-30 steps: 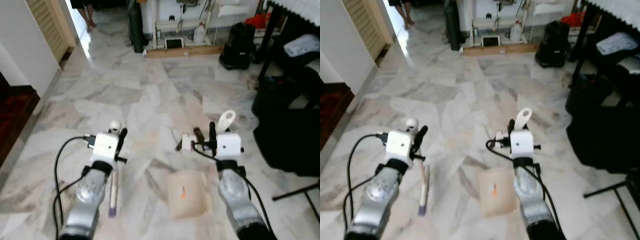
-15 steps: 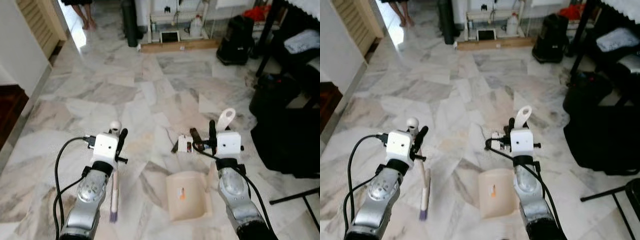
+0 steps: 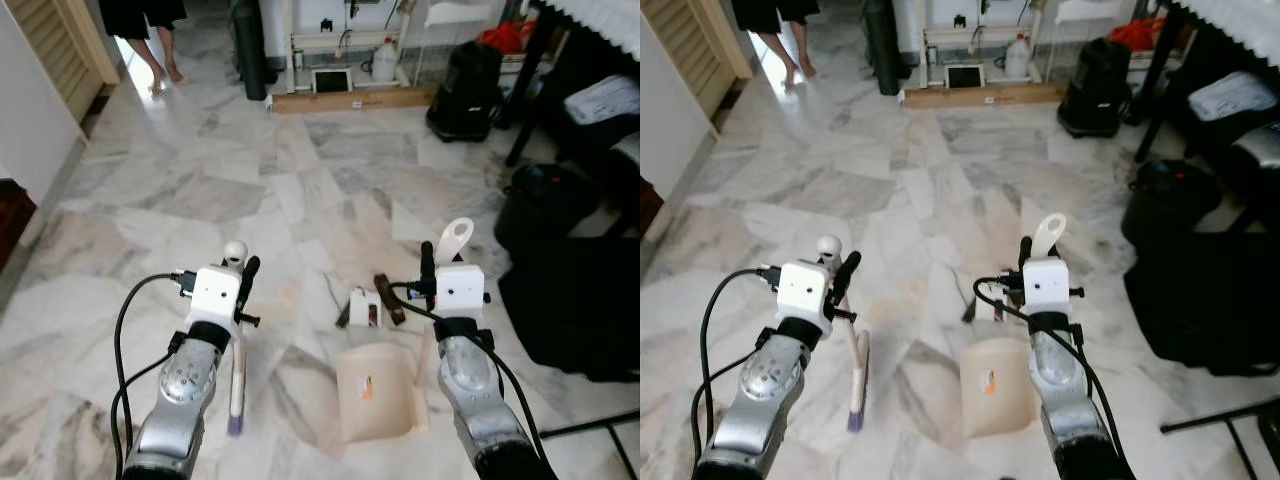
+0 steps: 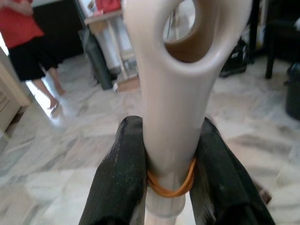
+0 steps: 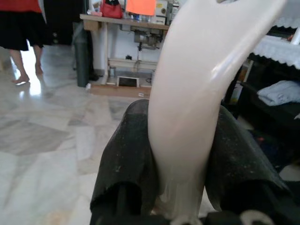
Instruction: Sweep floor
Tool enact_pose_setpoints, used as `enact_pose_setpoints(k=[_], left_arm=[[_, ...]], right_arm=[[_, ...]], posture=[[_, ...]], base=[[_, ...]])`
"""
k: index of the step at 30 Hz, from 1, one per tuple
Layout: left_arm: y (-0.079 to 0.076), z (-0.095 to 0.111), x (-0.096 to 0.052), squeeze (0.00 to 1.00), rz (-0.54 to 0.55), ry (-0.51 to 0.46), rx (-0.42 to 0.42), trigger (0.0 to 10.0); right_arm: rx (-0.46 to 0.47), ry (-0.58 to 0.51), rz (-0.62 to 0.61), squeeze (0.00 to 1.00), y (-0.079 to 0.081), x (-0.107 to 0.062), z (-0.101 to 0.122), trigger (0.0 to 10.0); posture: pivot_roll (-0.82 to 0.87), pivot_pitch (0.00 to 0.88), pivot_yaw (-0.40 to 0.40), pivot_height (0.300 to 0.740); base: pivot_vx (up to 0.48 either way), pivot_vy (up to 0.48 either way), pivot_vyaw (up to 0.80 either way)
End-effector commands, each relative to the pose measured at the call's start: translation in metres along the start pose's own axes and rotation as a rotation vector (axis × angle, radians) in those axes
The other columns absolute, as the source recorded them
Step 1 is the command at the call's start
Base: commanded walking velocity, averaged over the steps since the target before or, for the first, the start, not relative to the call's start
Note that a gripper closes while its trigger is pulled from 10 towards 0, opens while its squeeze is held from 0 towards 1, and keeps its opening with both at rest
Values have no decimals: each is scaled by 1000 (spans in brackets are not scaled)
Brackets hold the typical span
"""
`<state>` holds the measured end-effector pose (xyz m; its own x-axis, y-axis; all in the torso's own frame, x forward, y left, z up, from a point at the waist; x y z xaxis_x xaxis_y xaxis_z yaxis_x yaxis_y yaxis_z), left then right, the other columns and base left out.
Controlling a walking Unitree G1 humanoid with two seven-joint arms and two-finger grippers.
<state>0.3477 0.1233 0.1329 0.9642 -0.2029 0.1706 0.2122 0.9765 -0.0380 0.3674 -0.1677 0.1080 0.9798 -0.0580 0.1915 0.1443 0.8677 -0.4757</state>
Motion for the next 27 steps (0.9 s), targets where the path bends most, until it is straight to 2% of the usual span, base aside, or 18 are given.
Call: enact_pose_setpoints(k=[1,27], left_arm=[[8,10,0,0,14,-43,14,10000],[8,13,1,0,14,-55,15,10000]], right_arm=[[-9,-61,-6,0,-2,7,16,10000],[-12,-87,-32,0,-10,12,23,10000]], posture=[[40,69,24,740],[39,64,27,740]], base=[[330,0,0],[337,0,0]])
Point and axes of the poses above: a point about 5 cm out from each wrist's last joint towards the gripper, its own x axis pointing out of the wrist towards the gripper, its own z axis along the axis of the wrist's last joint, y = z × x, the point moved 6 cm from there along x, pointing out of the wrist towards the gripper, and after that the axes turned 15 degrees about -x, right-handed, at the moved point
